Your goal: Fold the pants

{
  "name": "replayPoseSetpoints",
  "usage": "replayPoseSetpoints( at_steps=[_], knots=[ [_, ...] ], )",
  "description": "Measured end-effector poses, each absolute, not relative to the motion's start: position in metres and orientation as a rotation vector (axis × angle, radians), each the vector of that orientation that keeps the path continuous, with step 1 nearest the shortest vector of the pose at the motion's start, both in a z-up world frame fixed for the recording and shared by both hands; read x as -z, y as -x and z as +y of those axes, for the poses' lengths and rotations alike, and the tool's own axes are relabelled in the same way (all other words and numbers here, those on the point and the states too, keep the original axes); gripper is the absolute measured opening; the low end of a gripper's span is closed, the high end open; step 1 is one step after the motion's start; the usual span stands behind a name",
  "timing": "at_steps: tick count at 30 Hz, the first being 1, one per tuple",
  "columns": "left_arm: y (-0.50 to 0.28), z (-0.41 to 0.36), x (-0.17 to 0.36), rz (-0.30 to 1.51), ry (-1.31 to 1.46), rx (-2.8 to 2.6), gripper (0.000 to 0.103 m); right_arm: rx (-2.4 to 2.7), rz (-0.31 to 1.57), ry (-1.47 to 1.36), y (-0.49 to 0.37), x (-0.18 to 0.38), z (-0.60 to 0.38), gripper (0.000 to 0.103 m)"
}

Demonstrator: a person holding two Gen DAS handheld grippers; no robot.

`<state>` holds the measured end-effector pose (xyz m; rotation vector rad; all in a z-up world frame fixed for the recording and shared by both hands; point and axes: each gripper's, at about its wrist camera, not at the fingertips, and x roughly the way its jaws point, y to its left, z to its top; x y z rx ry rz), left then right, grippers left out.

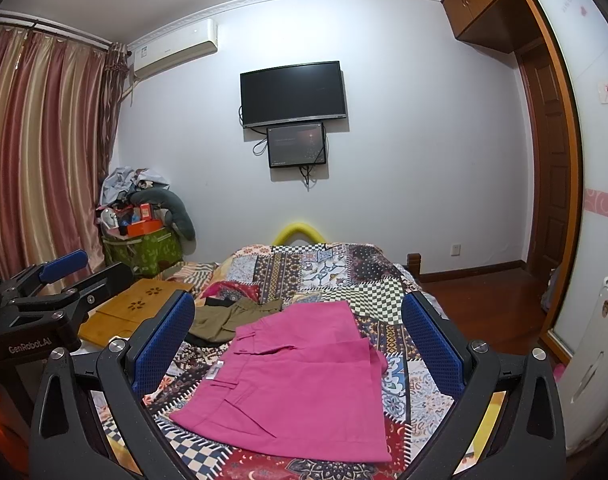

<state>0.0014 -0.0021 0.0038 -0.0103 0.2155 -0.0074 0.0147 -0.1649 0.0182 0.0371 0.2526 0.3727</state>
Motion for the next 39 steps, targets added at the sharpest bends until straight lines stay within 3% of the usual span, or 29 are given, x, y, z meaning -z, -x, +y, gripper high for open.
replayPoseSetpoints(
  at_steps=[39],
  knots=[
    [-0.0038,-0.0025,-0.0021,0.210,0.013,0.016,0.103,-0.367,0.254,-0.044,-0.0148,-0.0196,-0.1714,0.103]
  ],
)
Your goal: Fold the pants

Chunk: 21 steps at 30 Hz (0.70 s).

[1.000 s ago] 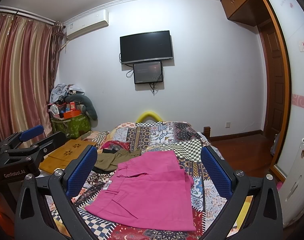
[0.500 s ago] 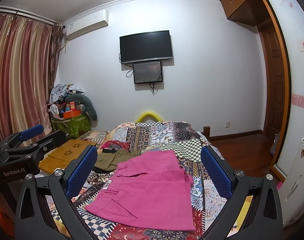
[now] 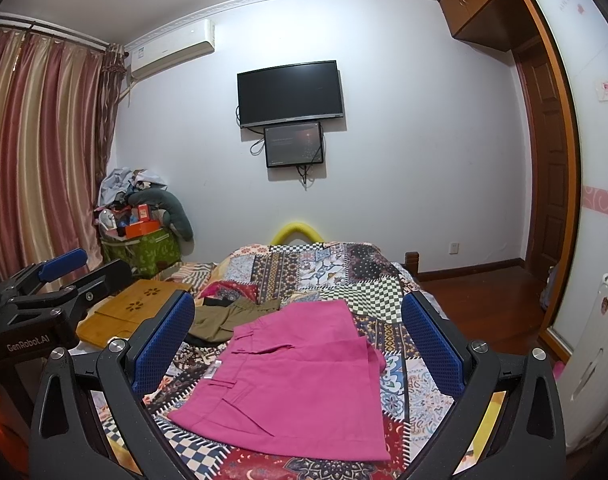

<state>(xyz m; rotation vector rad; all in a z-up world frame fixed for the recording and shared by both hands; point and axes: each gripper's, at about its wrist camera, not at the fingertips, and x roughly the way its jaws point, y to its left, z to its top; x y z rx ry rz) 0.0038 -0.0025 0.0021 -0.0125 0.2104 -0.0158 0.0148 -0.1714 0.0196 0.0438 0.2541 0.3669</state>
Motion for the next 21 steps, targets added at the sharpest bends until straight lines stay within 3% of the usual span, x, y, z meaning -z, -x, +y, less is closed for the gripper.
replayPoseSetpoints(
  at_steps=[12,21],
  knots=[
    [-0.014,-0.003,0.003,0.236,0.026,0.027,0.103,-0.366,0.263,-0.043,-0.018,-0.016,-0.172,0.103],
    [-0.064,0.009,0.032,0.384,0.068,0.027,0.103,-0.345,0.353,-0.039,-0.046,0.009,-0.173,0.103]
  ],
)
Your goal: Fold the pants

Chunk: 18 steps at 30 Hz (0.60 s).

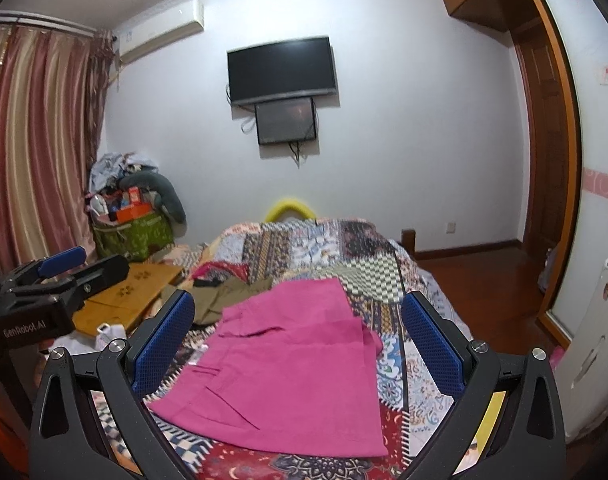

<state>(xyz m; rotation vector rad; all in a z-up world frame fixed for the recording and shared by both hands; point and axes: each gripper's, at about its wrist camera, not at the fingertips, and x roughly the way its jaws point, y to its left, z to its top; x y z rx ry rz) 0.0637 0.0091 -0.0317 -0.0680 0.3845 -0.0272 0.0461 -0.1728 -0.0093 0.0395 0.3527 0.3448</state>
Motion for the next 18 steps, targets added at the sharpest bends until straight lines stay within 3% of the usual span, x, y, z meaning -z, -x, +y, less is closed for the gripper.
replayPoseSetpoints(
  at_steps=[12,16,18],
  knots=[
    [-0.165,0.058,0.109,0.645,0.120,-0.043,0.102,-0.299,0.603,0.025,-0.117,0.075,-0.184,0.103],
    [-0.200,0.077,0.135,0.743,0.120,-0.067,0.084,-0.296,0.665,0.033,-0.139,0.091,-0.190,0.102],
    [-0.214,0.085,0.148,0.779,0.110,-0.083,0.083,-0.309,0.695,0.030,-0.151,0.099,-0.195,0.097]
  ],
)
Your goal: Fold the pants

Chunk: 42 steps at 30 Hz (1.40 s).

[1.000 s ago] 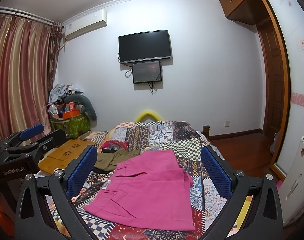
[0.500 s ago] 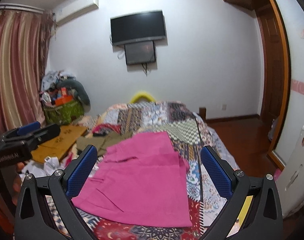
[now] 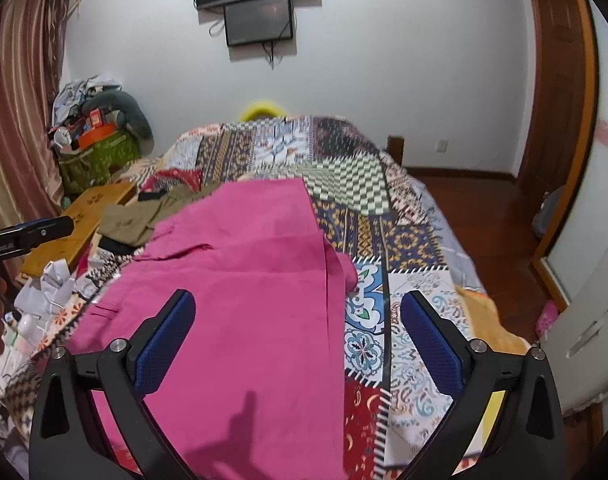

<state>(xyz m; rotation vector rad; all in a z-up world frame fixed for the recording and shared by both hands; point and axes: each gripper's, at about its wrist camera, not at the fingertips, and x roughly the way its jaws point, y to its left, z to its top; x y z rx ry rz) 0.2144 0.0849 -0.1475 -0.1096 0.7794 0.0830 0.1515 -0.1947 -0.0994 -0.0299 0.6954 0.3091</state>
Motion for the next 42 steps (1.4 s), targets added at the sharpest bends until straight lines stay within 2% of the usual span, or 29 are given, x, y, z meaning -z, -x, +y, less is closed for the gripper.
replayPoseSetpoints(
  at_steps=[5,9,10,15,25,31,33,35,36,37,42],
  knots=[
    [-0.246,0.098,0.175,0.878,0.097,-0.077,0.075,-0.336,0.782,0.011,-0.185,0.122,-0.202,0.085],
    [-0.262,0.103,0.193,0.953,0.101,-0.059,0.065,-0.358,0.842,0.010,-0.208,0.138,-0.205,0.077],
    [-0.267,0.104,0.199,0.976,0.099,-0.051,0.060,-0.361,0.854,0.009,-0.213,0.142,-0.206,0.077],
    [-0.282,0.099,0.221,1.066,0.123,0.008,0.050,-0.378,0.921,0.022,-0.237,0.161,-0.203,0.076],
    [-0.301,0.097,0.246,1.165,0.239,0.153,0.050,-0.457,1.036,-0.021,-0.272,0.191,-0.202,0.065],
    [-0.298,0.096,0.243,1.143,0.210,0.159,0.042,-0.533,1.079,-0.113,-0.282,0.203,-0.202,0.043],
    [-0.296,0.095,0.242,1.133,0.194,0.151,0.039,-0.564,1.082,-0.149,-0.281,0.204,-0.203,0.027],
    [-0.294,0.092,0.240,1.123,0.163,0.139,0.037,-0.564,1.070,-0.141,-0.280,0.204,-0.200,0.021],
    [-0.293,0.092,0.240,1.122,0.154,0.136,0.037,-0.559,1.062,-0.126,-0.279,0.204,-0.199,0.010],
    [-0.293,0.090,0.240,1.123,0.137,0.134,0.037,-0.543,1.055,-0.101,-0.278,0.204,-0.197,0.006],
    [-0.296,0.086,0.239,1.124,0.052,0.144,0.037,-0.524,1.051,-0.068,-0.273,0.204,-0.197,0.003]
  ],
)
